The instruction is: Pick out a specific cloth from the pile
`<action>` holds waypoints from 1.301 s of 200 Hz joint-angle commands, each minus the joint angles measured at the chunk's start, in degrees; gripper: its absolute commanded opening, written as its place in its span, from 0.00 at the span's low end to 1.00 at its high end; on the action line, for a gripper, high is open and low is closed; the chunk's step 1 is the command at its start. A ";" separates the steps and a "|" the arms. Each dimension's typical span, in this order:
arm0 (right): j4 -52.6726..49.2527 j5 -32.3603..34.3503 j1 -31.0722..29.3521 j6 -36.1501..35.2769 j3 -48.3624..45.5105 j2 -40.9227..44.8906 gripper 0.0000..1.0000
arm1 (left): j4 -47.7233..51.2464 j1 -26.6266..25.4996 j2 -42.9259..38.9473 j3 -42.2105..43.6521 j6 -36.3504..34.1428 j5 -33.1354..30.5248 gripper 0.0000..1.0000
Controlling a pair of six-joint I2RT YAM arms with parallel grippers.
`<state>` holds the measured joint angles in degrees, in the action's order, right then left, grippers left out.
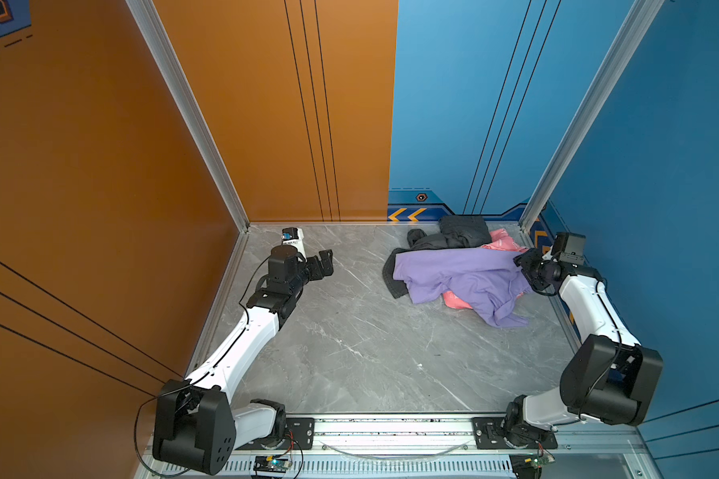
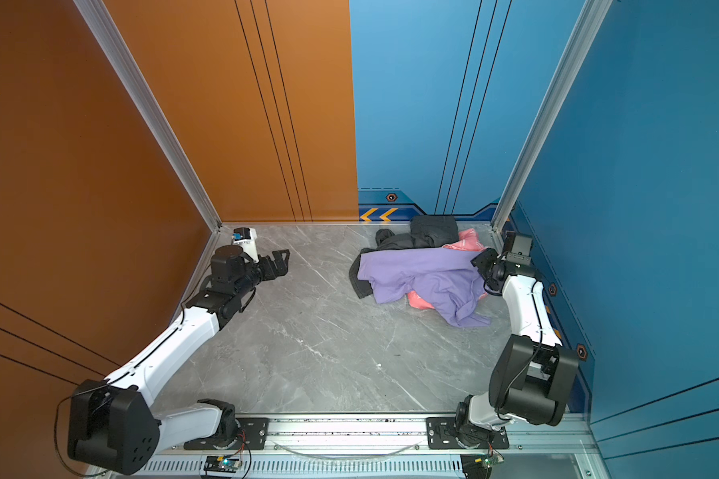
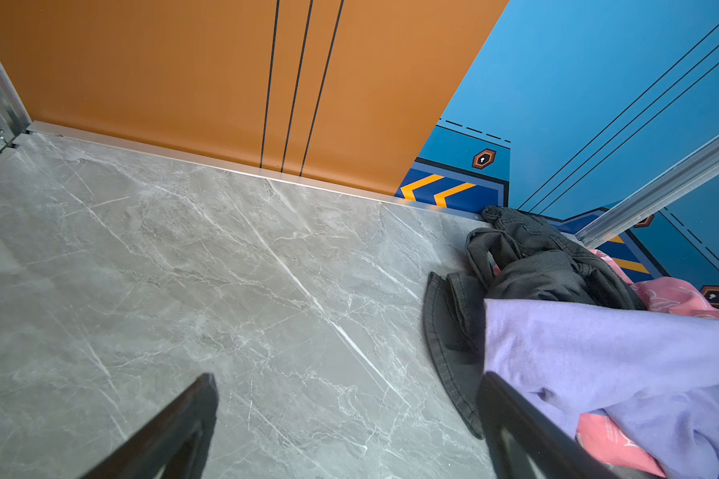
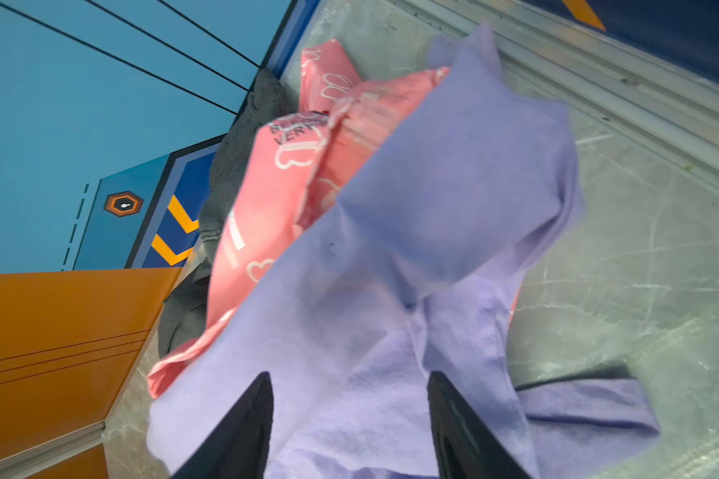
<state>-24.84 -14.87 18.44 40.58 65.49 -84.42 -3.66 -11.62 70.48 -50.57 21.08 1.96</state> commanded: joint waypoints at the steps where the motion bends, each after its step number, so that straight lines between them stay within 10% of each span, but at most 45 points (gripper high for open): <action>1: -0.22 1.57 0.72 1.18 -3.26 2.13 0.57 | -1.21 -0.09 -2.43 1.60 0.45 -0.98 0.98; 260: 5.02 0.72 -1.96 4.01 -1.41 -9.89 0.17 | -2.31 2.06 -1.31 1.75 1.41 0.44 0.98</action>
<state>-20.49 -14.68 16.91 43.72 62.74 -93.54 -4.99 -10.00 70.59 -48.86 21.87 1.83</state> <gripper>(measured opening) 0.208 0.980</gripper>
